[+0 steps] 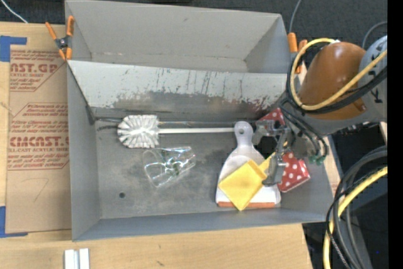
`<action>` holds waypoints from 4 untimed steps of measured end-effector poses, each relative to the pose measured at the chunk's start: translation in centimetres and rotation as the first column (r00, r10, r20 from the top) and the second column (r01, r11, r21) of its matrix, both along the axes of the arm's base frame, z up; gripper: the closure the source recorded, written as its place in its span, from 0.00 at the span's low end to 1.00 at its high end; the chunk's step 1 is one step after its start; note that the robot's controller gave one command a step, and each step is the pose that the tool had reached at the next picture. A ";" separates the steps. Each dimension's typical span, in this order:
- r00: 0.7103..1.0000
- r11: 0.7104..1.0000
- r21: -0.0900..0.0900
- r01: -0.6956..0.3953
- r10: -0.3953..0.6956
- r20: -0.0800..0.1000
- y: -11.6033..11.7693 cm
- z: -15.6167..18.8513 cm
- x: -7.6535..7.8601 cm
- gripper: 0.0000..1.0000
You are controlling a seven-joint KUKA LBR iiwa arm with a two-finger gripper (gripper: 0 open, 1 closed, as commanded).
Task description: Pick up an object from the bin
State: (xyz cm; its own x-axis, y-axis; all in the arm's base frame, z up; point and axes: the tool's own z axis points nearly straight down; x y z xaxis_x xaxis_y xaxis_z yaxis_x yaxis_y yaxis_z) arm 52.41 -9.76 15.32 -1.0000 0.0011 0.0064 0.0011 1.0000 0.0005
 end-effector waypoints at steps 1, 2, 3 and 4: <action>1.000 1.000 -0.001 -0.001 0.001 0.008 0.0 0.4 0.2 0.00; 0.976 0.976 -0.002 -0.218 0.218 0.010 1.0 -4.8 -1.3 0.00; 0.962 0.962 -0.002 -0.272 0.272 0.014 1.2 -8.3 -2.6 0.00; 0.837 0.837 -0.017 -0.546 0.547 0.029 4.4 -8.0 -3.8 0.00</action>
Offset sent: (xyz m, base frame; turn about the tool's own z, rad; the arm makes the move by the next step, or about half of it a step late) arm -0.0260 0.0160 -0.0832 -0.3490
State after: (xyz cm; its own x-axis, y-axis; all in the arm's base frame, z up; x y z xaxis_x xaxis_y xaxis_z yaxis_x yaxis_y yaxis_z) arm 48.66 -5.32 7.32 -0.8377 -0.5457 -0.0230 -0.5454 0.8380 -0.0160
